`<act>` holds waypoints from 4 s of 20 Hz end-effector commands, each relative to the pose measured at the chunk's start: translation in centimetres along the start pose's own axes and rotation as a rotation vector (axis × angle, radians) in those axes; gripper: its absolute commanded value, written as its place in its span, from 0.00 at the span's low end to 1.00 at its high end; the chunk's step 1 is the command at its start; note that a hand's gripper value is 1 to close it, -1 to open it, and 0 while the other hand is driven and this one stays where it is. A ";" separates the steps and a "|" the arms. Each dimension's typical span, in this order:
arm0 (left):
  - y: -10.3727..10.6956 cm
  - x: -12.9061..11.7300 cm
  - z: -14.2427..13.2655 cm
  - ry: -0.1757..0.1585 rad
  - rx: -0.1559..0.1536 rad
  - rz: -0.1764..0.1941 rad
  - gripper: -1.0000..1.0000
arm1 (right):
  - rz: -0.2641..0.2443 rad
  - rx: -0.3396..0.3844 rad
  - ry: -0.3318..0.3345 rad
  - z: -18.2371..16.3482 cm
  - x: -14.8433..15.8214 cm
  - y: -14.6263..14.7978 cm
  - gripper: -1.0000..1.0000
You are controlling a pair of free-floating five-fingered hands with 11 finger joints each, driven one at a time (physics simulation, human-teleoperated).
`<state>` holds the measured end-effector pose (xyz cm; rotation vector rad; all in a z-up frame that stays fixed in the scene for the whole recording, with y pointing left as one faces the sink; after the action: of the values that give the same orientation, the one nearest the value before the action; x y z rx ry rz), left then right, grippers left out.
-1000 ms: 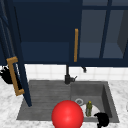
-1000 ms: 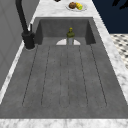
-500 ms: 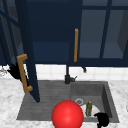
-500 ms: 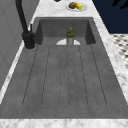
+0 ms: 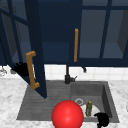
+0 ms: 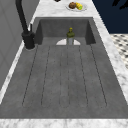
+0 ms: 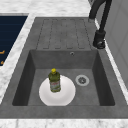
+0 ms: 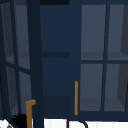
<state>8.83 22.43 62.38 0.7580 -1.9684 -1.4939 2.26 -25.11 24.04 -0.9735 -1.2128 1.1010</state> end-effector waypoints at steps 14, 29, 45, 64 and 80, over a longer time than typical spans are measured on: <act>-3.1 0.2 -9.9 0.184 -0.044 -0.055 0.00 | 0.000 0.000 0.000 0.0 0.0 0.0 0.50; -6.2 -1.2 -18.9 0.402 -0.055 -0.140 0.00 | 0.000 0.000 0.000 0.0 0.0 0.0 0.50; -8.4 -6.0 -27.1 0.636 -0.051 -0.195 0.00 | 0.000 0.000 0.000 0.0 0.0 0.0 0.50; -9.2 -5.8 -25.0 0.769 -0.013 -0.281 0.00 | 0.000 0.000 0.000 0.0 0.0 0.0 0.50; -12.7 -3.0 -13.2 0.663 -0.043 -0.250 0.00 | 0.000 0.000 0.000 0.0 0.0 0.0 0.50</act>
<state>22.87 12.35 54.18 1.3609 -1.2845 -1.1400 2.26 -25.11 24.04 -0.9735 -1.2128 1.1010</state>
